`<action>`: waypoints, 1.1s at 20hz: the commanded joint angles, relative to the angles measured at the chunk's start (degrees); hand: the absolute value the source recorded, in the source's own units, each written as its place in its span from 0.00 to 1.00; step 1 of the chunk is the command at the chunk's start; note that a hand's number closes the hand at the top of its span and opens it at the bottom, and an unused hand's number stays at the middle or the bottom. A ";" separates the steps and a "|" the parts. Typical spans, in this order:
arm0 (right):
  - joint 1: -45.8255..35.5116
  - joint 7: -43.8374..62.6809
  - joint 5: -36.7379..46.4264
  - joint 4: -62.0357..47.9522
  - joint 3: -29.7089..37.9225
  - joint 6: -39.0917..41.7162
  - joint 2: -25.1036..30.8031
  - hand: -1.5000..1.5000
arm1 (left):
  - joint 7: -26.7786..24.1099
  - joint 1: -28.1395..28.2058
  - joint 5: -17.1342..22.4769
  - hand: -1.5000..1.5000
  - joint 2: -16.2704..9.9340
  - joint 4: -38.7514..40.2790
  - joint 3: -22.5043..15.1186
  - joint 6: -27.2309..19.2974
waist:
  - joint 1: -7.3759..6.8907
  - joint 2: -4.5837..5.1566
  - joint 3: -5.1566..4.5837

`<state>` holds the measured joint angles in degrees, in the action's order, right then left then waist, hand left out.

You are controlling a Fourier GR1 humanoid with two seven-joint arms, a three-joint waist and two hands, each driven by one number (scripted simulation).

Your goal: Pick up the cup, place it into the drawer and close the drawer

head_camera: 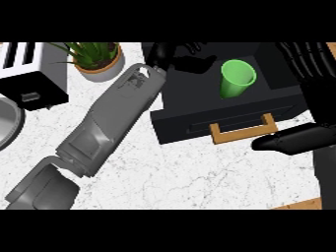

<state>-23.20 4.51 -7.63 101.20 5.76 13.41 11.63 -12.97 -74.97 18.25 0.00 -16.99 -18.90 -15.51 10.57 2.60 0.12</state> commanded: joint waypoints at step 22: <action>5.03 3.89 15.42 1.80 -19.07 19.70 11.74 0.00 | -16.73 4.74 19.85 0.00 0.00 -6.34 2.91 -3.80 | -6.30 -1.77 -0.05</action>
<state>-19.23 9.95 -2.94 102.81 -10.86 35.29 21.90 -28.31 -71.78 36.21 0.00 -22.83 -15.54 -18.25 6.23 1.15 0.04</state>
